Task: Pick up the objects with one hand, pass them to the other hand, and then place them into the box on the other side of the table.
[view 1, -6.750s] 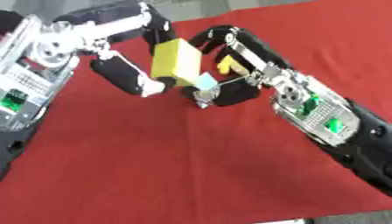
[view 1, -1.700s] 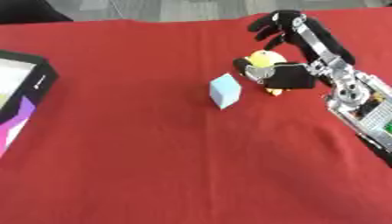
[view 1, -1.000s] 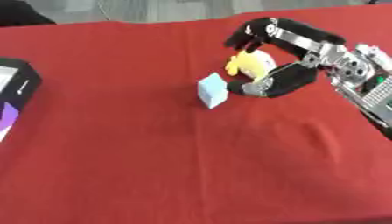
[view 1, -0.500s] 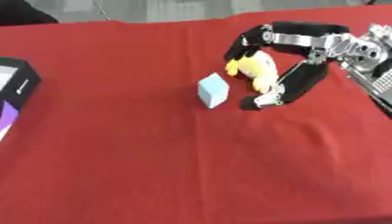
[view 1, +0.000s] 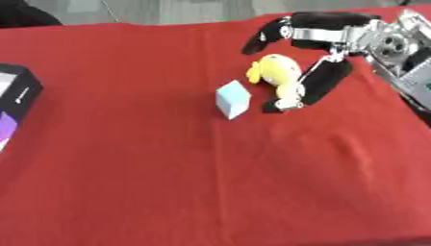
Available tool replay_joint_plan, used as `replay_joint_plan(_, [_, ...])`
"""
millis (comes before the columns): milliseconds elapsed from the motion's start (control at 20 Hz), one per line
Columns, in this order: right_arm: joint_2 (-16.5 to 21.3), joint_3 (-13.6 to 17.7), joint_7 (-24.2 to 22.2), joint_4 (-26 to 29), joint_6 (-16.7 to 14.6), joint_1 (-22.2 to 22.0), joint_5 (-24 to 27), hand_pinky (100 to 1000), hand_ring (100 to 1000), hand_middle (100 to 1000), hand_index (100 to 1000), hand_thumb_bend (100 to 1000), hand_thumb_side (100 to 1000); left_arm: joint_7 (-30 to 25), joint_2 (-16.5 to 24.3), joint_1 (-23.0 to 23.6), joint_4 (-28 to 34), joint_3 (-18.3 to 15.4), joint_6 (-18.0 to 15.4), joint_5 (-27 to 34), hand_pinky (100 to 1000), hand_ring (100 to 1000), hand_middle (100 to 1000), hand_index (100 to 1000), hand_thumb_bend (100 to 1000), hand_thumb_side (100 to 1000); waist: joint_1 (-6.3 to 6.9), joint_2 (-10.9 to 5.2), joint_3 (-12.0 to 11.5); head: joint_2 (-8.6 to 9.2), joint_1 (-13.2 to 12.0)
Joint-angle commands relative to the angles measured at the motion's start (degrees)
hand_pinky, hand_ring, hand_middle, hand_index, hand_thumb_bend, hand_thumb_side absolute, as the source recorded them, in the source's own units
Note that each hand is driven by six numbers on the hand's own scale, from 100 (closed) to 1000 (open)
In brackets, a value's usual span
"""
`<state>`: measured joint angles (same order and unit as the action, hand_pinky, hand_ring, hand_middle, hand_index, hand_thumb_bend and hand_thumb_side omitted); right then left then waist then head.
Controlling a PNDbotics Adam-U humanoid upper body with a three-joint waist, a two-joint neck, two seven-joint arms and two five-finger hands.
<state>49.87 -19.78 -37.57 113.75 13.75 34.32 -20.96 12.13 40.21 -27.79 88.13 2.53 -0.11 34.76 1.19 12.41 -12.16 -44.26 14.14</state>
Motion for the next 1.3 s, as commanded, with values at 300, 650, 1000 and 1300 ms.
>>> replay_joint_plan(300, [0.69,-0.16,-2.06,0.85,2.09,0.67,-6.41,971,887,819,880,490,307,0.05,0.78,-1.42,1.68,-1.12,-0.10,-0.63,961,724,733,697,100,694,-0.69,1.23,-0.94,0.14,1.49])
replay_joint_plan(650, [0.78,-0.25,-3.75,-0.24,2.47,0.66,-7.87,970,891,824,883,484,299,0.26,0.43,-1.77,2.15,-1.27,-0.03,-0.67,962,724,730,694,100,700,-0.70,2.74,-2.23,0.14,3.30])
replay_joint_plan(1000, [1.16,-0.07,-3.11,-1.09,2.07,1.25,-8.08,970,891,824,884,478,291,0.54,0.32,-1.68,2.21,-1.41,0.16,-0.74,962,724,729,692,100,703,-0.61,3.40,-2.76,0.14,4.08])
replay_joint_plan(1300, [1.46,0.07,-3.10,-2.72,2.30,1.64,-8.64,973,894,828,887,459,264,0.56,-0.12,-2.17,2.58,-1.33,0.31,-0.71,963,725,728,688,100,708,-0.98,4.62,-4.18,0.21,5.59])
